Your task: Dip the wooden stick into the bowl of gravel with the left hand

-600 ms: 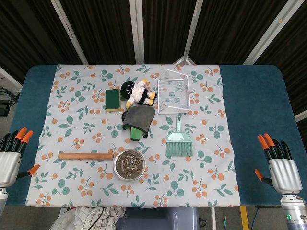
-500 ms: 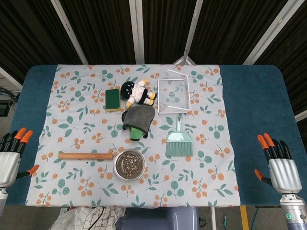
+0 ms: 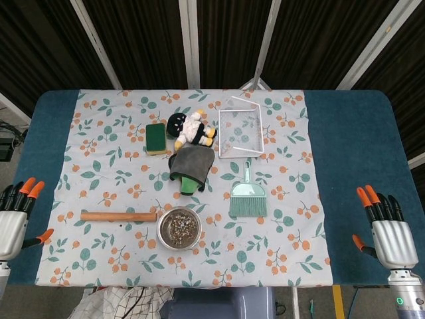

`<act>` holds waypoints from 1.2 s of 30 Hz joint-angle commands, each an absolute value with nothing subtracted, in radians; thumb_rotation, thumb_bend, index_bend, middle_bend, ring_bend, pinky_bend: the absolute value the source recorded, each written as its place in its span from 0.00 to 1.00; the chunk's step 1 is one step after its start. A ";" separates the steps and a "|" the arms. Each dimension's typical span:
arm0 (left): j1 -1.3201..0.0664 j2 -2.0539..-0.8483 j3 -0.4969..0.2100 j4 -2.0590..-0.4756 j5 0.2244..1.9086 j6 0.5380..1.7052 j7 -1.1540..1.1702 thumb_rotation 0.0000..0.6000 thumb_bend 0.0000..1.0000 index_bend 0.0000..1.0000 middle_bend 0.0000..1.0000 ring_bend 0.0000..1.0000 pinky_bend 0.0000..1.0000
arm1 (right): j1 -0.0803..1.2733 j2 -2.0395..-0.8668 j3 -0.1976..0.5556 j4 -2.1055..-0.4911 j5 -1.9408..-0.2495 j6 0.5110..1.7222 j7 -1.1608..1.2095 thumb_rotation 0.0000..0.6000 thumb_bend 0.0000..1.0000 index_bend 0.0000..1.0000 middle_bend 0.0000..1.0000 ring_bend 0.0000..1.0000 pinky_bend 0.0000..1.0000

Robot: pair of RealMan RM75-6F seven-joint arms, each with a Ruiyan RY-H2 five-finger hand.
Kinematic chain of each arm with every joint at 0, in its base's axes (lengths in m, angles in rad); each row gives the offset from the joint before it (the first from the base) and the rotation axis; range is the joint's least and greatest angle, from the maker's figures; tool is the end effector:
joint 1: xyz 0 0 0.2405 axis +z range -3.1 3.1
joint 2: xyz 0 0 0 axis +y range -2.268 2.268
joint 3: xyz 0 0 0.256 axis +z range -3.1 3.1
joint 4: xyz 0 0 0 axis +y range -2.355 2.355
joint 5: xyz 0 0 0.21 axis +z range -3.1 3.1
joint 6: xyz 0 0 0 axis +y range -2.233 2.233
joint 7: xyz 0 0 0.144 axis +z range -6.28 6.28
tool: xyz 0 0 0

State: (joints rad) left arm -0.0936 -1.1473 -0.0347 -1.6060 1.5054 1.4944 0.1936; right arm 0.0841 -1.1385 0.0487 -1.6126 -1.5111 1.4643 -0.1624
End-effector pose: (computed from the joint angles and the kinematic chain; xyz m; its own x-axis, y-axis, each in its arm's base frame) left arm -0.3081 0.1804 0.1494 0.5472 0.0020 0.8370 0.8368 -0.0234 -0.5470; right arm -0.3090 -0.1803 0.1492 0.5225 -0.0224 0.8523 -0.8526 -0.0242 0.5221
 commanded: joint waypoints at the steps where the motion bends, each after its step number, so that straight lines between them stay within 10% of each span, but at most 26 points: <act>1: -0.095 -1.147 -0.035 -1.606 1.503 1.491 0.195 1.00 0.02 0.00 0.00 0.00 0.00 | 0.084 -1.139 0.048 -1.613 -1.509 1.462 -0.161 1.00 0.27 0.00 0.00 0.00 0.00; 21: -0.203 -1.193 -0.088 -1.677 1.445 1.364 0.425 1.00 0.03 0.08 0.08 0.20 0.38 | 0.094 -1.135 0.047 -1.626 -1.506 1.442 -0.149 1.00 0.27 0.00 0.00 0.00 0.00; 31: -0.292 -1.308 -0.101 -1.730 1.403 1.262 0.584 1.00 0.15 0.26 0.35 0.73 0.85 | 0.102 -1.133 0.049 -1.627 -1.499 1.425 -0.140 1.00 0.27 0.00 0.00 0.00 0.00; 36: -0.327 -1.362 -0.101 -1.760 1.354 1.211 0.653 1.00 0.19 0.31 0.38 0.81 0.91 | 0.105 -1.133 0.050 -1.627 -1.494 1.419 -0.137 1.00 0.27 0.00 0.00 0.00 0.00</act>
State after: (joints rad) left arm -0.3103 -1.3395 -0.1009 -1.7489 1.3737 1.2298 0.6247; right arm 0.1043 -1.1333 0.0498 -1.6266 -1.4942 1.4201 -0.1376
